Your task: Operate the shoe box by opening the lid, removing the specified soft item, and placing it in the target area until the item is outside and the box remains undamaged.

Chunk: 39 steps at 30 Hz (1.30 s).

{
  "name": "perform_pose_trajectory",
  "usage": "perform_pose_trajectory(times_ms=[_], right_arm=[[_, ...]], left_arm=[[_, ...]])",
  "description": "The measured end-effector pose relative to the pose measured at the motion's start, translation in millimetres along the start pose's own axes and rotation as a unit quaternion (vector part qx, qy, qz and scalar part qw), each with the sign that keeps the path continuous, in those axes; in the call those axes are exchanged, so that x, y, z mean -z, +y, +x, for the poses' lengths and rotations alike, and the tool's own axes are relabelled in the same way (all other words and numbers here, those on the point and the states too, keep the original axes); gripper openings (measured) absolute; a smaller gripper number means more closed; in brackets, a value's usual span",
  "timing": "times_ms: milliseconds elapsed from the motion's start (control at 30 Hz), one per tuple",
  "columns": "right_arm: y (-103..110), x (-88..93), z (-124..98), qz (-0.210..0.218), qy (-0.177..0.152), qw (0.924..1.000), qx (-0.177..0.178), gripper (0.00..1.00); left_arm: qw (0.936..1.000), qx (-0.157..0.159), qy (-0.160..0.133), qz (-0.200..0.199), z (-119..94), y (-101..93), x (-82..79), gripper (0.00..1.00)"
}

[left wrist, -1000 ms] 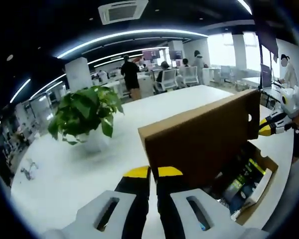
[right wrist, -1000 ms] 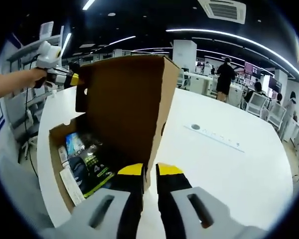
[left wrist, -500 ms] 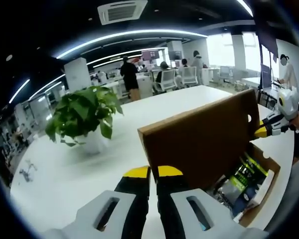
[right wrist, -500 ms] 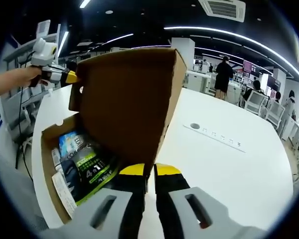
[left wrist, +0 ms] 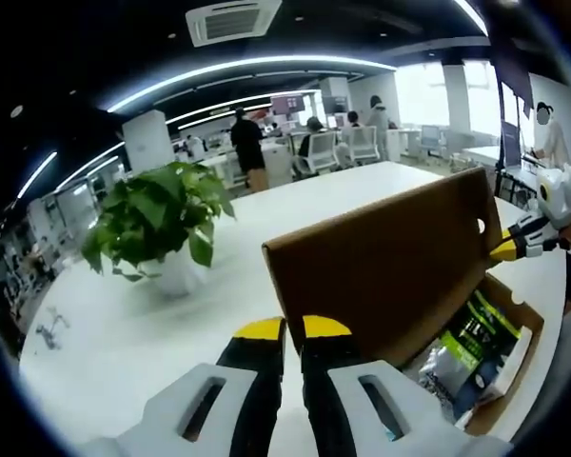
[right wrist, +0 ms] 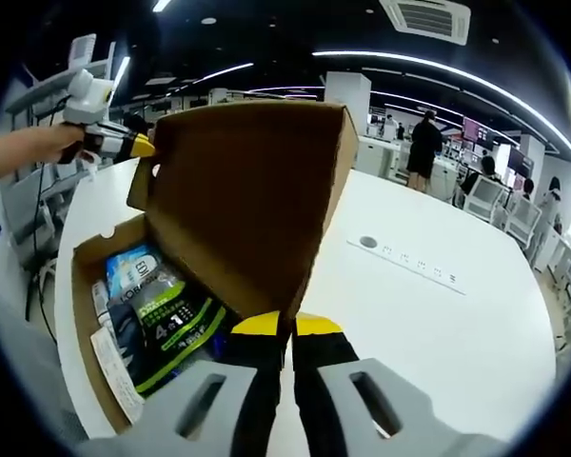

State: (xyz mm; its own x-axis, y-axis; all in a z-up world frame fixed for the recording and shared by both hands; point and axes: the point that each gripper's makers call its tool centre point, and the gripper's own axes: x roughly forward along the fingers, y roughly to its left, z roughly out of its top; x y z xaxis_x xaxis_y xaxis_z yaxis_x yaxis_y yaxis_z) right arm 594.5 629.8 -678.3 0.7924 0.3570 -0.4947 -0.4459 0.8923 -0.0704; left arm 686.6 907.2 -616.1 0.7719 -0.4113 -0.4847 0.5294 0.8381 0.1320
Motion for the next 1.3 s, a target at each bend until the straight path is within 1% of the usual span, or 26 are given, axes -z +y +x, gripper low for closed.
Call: perform_pose_trajectory(times_ms=[67, 167, 233, 333, 467, 533, 633, 733, 800, 900, 1000, 1133, 1300], right_arm=[[0, -0.6, 0, -0.003, -0.001, 1.0000, 0.000, 0.00], [-2, -1.1, 2, -0.004, 0.001, 1.0000, -0.001, 0.00], [-3, -1.3, 3, 0.012, 0.004, 0.9999, 0.000, 0.00], [-3, -1.9, 4, 0.012, 0.004, 0.9999, 0.000, 0.00], [-4, -3.1, 7, 0.012, 0.006, 0.9999, -0.002, 0.00], [-5, -3.6, 8, 0.013, 0.008, 0.9999, -0.002, 0.00], [-7, -4.5, 11, 0.020, 0.012, 0.9997, -0.001, 0.00], [-8, -5.1, 12, 0.026, 0.014, 0.9995, 0.000, 0.00], [-8, -5.2, 13, 0.027, 0.015, 0.9995, 0.000, 0.00], [-10, -5.6, 15, 0.028, 0.016, 0.9995, 0.000, 0.01], [-12, -6.2, 19, 0.031, 0.018, 0.9994, 0.000, 0.01], [-14, -6.0, 21, 0.033, 0.021, 0.9992, -0.002, 0.01], [-16, -5.6, 26, 0.041, 0.024, 0.9989, -0.004, 0.02]], left_arm=[[0.9999, -0.003, 0.009, 0.003, 2, -1.4, 6.4, 0.06], [0.9997, -0.008, 0.022, -0.008, 4, -3.0, 19.0, 0.09], [0.9995, -0.010, 0.023, -0.021, 4, -4.7, 26.8, 0.09], [0.9992, -0.013, 0.027, -0.027, 2, -8.0, 37.9, 0.09], [0.9985, -0.019, 0.035, -0.038, 4, -7.7, 54.0, 0.08], [0.9980, -0.022, 0.040, -0.044, 3, -7.8, 58.2, 0.07], [0.9976, -0.026, 0.036, -0.053, 3, -9.1, 60.2, 0.05], [0.9975, -0.026, 0.036, -0.055, 5, -13.1, 62.0, 0.01], [0.9979, -0.030, 0.034, -0.046, 7, -13.8, 61.7, 0.01], [0.9978, -0.029, 0.038, -0.045, 14, -10.2, 64.3, 0.01], [0.9978, -0.026, 0.042, -0.043, 16, -10.7, 64.9, 0.01], [0.9972, -0.022, 0.045, -0.055, 18, -10.4, 64.2, 0.01], [0.9969, -0.019, 0.051, -0.057, 24, -8.8, 63.5, 0.01]])
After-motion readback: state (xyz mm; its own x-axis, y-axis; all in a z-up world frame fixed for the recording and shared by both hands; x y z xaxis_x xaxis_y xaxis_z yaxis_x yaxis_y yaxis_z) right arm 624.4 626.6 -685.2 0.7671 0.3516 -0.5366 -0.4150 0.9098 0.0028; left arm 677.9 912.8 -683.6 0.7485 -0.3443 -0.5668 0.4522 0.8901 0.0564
